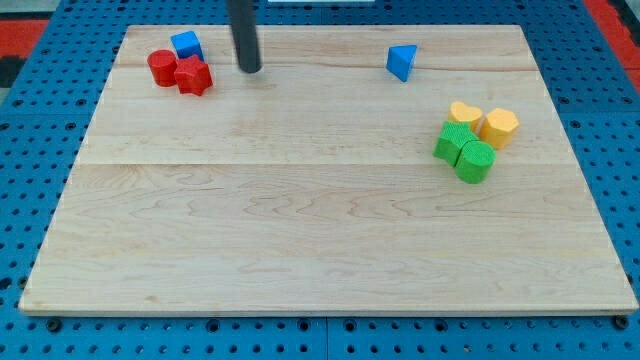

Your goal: Place your arm to the top left of the blue triangle

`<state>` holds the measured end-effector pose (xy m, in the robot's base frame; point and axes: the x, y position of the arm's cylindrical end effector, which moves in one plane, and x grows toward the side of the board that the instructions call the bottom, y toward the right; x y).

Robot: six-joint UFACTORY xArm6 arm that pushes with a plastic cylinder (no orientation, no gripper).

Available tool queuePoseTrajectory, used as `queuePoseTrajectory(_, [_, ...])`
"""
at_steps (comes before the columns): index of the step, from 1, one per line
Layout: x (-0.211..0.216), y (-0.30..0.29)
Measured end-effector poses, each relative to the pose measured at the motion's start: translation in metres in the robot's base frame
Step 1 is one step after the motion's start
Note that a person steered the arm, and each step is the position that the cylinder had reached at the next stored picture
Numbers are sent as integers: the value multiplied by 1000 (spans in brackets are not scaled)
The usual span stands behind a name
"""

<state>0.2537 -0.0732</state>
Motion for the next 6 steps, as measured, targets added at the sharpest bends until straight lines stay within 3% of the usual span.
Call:
queuePoseTrajectory(2, [-42,15])
queuePoseTrajectory(5, [-61,184])
queuePoseTrajectory(6, [-46,232])
